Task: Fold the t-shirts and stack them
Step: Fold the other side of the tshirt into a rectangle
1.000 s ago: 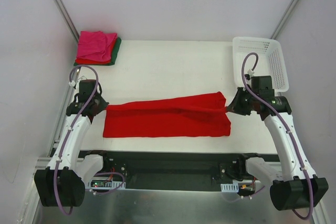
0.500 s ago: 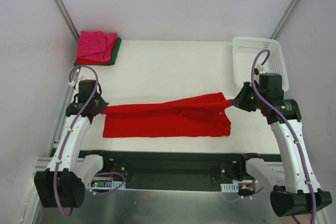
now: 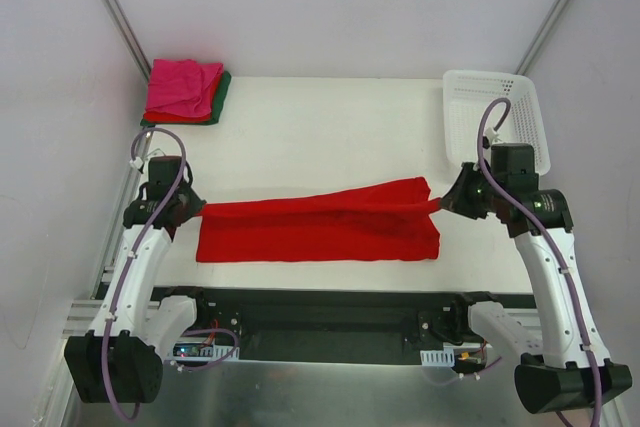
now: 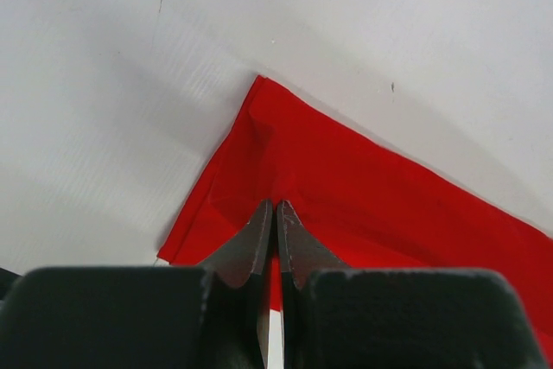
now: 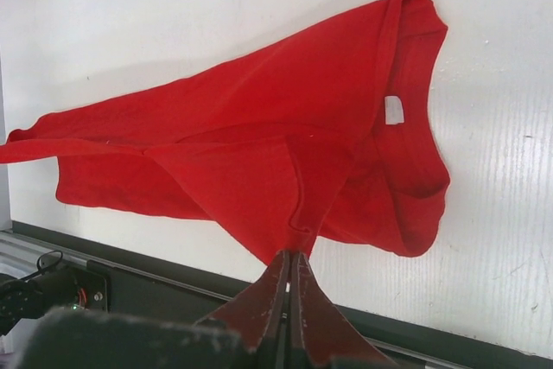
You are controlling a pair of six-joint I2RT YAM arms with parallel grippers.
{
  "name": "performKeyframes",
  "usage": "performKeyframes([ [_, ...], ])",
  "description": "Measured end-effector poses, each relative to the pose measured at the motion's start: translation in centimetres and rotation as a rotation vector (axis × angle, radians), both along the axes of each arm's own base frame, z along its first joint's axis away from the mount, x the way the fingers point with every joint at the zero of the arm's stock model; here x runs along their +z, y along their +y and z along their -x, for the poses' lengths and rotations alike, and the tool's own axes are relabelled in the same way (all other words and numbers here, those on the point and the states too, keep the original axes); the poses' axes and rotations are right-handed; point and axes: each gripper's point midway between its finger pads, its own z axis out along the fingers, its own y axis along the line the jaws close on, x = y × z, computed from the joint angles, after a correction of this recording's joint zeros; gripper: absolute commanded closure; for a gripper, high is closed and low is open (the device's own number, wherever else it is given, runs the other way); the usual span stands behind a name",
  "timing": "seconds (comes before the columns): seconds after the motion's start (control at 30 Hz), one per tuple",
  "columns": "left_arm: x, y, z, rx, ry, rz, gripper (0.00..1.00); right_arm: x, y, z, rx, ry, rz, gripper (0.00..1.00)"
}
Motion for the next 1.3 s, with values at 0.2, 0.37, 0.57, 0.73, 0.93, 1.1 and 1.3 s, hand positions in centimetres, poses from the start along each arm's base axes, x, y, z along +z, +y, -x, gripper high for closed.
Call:
performKeyframes([
  [0.2,-1.6,0.1,0.0,0.008,0.070,0.002,1.00,-1.6,0.4,0.9,0.025,0.056,-0.014,0.99],
  [0.37,-3.4,0.3,0.4,0.031,0.137,-0.003,1.00,-3.2,0.5,1.7,0.036,0.109,-0.014,0.99],
  [0.57,-4.6,0.4,0.9,0.039,0.180,-0.006,1.00,-4.9,0.7,2.6,0.048,0.162,-0.019,0.99],
  [0.73,-5.7,0.7,1.3,0.048,0.228,-0.018,1.00,-5.7,0.8,3.0,0.054,0.187,-0.018,0.99],
  [0.93,-6.8,0.8,1.6,0.051,0.281,-0.024,1.00,-6.5,1.0,3.3,0.065,0.216,-0.024,0.99],
  [1.1,-7.3,0.8,1.8,0.051,0.298,-0.025,1.00,-7.4,1.3,3.6,0.079,0.255,-0.027,0.99],
  [1.3,-7.9,0.8,2.5,0.053,0.321,-0.023,0.59,-7.8,1.4,3.7,0.088,0.271,-0.024,0.99],
])
